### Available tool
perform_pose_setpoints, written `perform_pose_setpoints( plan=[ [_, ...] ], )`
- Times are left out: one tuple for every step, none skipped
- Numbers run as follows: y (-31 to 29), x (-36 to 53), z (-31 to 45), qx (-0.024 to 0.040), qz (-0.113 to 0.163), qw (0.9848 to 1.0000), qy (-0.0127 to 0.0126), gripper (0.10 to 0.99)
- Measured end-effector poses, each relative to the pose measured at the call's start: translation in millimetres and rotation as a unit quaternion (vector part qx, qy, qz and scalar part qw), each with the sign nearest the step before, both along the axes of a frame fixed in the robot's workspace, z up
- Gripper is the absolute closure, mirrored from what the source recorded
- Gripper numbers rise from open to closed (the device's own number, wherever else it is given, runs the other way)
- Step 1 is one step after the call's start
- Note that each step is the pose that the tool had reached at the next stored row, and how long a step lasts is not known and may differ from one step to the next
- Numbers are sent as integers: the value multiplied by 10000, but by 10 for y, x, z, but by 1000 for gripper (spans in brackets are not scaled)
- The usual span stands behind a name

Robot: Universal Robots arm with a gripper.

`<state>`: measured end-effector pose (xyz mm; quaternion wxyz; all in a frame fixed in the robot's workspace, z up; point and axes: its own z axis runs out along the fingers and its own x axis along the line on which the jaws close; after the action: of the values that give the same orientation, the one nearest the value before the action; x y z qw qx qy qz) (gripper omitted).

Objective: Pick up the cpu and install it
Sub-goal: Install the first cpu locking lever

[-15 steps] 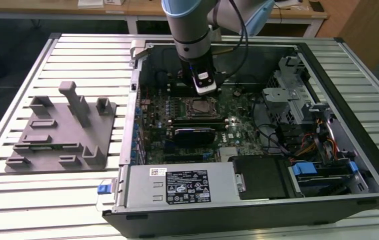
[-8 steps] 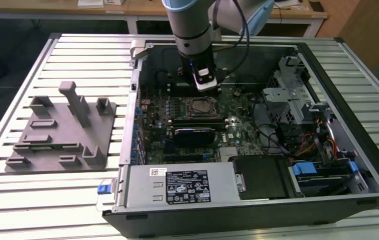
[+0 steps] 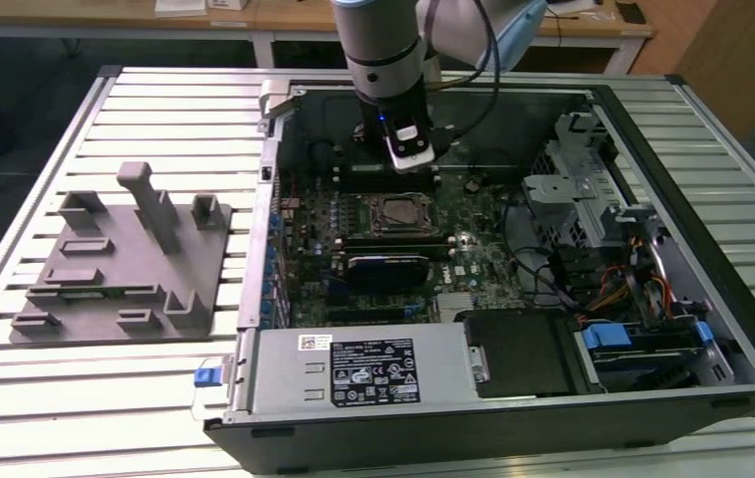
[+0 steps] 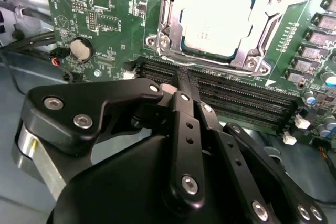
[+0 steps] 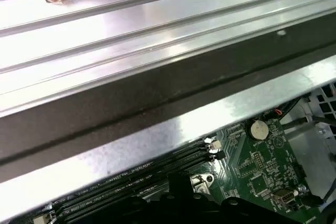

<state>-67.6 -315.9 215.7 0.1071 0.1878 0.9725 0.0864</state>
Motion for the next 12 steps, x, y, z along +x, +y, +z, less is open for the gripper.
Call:
perform_pose_setpoints(
  plan=[
    [0,0,0,0,0,10000,0,980],
    [0,0,0,1,0,10000,-1,980],
    [0,0,0,1,0,10000,-1,980],
    [0,0,1,0,0,10000,0,980],
    [0,0,2,0,0,10000,0,980],
    [0,0,2,-1,1,10000,8,980],
    [0,1,1,-8,1,10000,33,980],
    [0,2,1,-21,0,10000,73,980],
    [0,3,0,-34,0,9999,113,980],
    [0,5,-2,-49,0,9999,155,980],
    [0,7,-2,-65,0,9998,197,980],
    [-1,10,-3,-85,0,9997,238,980]
  ],
)
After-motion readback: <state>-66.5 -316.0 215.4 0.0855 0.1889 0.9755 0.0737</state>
